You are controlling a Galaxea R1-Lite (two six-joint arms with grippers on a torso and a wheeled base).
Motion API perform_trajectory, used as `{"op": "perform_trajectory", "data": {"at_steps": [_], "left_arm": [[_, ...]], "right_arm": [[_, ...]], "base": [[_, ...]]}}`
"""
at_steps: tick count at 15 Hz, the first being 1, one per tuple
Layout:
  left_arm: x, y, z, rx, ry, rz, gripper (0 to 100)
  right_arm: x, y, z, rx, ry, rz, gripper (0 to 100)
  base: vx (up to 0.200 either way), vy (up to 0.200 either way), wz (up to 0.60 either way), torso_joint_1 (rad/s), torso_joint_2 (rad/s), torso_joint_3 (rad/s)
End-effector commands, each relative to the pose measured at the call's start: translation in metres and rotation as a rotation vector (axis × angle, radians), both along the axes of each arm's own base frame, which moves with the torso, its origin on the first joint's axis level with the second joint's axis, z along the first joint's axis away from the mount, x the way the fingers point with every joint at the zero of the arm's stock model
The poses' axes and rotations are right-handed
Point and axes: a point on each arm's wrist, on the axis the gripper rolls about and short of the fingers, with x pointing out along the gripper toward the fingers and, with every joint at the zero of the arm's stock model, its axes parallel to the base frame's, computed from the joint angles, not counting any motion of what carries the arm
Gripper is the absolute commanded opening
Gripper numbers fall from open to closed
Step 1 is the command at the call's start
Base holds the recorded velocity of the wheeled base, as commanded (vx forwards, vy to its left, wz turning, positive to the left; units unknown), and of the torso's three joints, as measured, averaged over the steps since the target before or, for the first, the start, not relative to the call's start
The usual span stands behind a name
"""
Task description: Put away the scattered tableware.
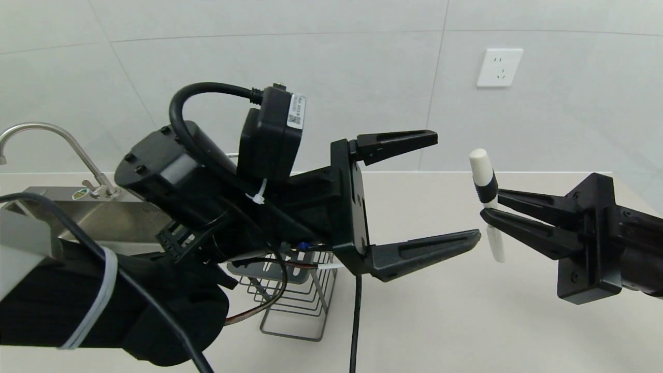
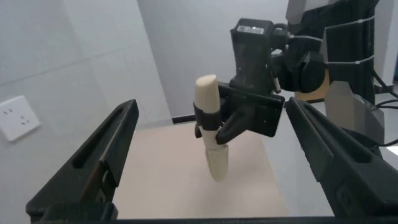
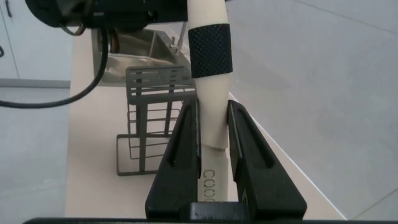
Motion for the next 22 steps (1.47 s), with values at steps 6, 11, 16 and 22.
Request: {"op": "perform_trajectory", "data": {"at_steps": [6, 11, 16, 22], "left_arm": [[0.007, -0.047, -0.018, -0.046, -0.009, -0.094, 100], [0.008, -0.059, -0.001, -0.137, 0.017, -0.107, 100], [0.008, -0.059, -0.001, -0.136, 0.021, -0.106, 100], [0.008, -0.058, 0.000, -0.140, 0.023, -0.100, 0]], "right_arm": [[-0.004, 0.005, 0.004, 0.010, -0.020, 0.031, 0], [-0.004, 0.007, 0.004, 0.011, -0.022, 0.039, 0], [-0.002, 0.008, 0.015, 0.030, -0.061, 0.038, 0], [-0.003, 0.008, 0.017, 0.036, -0.072, 0.038, 0]], "base": [[0.000, 0.000, 0.00, 0.000, 0.00, 0.000], [0.000, 0.000, 0.00, 0.000, 0.00, 0.000], [0.000, 0.000, 0.00, 0.000, 0.00, 0.000], [0.000, 0.000, 0.00, 0.000, 0.00, 0.000]]}}
